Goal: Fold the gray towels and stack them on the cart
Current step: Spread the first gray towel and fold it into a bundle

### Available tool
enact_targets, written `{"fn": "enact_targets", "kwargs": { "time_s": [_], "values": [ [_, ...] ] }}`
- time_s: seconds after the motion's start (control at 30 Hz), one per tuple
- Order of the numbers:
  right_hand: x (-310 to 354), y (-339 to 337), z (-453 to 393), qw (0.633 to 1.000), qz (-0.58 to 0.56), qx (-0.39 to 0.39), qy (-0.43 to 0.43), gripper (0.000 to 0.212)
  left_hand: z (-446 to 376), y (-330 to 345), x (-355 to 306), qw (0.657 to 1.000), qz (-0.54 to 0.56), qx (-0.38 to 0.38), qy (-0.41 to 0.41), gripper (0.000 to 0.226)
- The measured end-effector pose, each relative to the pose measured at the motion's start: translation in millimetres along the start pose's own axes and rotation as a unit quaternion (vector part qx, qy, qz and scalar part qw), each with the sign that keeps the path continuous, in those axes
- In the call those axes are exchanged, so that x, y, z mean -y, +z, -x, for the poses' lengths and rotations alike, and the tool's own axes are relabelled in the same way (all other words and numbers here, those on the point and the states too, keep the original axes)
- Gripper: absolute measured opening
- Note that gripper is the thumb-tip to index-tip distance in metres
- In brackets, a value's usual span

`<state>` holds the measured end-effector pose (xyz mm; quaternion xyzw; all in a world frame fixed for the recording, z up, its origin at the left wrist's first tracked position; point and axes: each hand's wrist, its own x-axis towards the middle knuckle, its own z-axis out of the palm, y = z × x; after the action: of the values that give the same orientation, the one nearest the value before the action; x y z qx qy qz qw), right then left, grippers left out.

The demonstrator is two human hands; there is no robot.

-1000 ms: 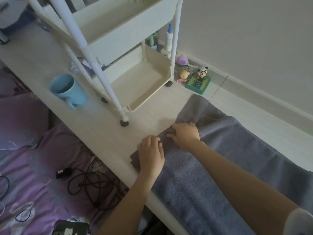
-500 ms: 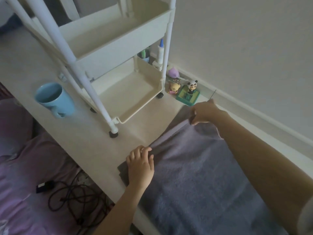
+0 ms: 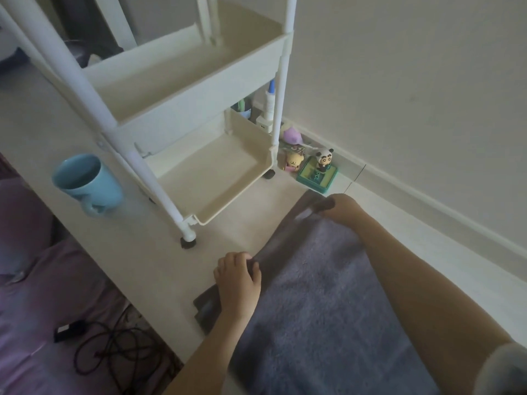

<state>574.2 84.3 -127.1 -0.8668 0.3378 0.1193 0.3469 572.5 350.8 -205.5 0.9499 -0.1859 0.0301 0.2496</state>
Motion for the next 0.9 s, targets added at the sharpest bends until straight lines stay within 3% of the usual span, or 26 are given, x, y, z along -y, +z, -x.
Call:
{"fn": "enact_targets", "kwargs": {
  "time_s": [0.17,0.33,0.47,0.53,0.63,0.77,0.9],
  "values": [
    [1,16,-9,0.991,0.075,-0.11,0.012,0.025,-4,3,8,0.998,-0.036,-0.036,0.043,0.017],
    [12,20,-15,0.978,0.145,-0.148,0.017,0.036,-8,-2,12,0.996,-0.064,-0.064,0.008,0.016],
    [10,20,-19,0.984,0.104,-0.139,0.048,0.046,-19,-5,5,0.993,-0.11,-0.019,-0.044,0.021],
    [7,21,-17,0.99,0.083,-0.103,0.045,0.041,-25,-2,1,0.993,-0.101,-0.004,-0.059,0.017],
    [3,20,-8,0.994,0.068,-0.082,0.03,0.031,-37,6,-17,0.999,-0.036,0.001,-0.016,0.014],
    [-4,23,-4,0.993,0.02,-0.113,0.021,0.03,-70,26,-52,0.997,0.056,0.056,0.021,0.02],
    [-5,26,-11,0.987,-0.028,-0.151,0.049,0.026,-104,43,-81,0.992,0.07,0.097,0.036,0.028]
  ]
}}
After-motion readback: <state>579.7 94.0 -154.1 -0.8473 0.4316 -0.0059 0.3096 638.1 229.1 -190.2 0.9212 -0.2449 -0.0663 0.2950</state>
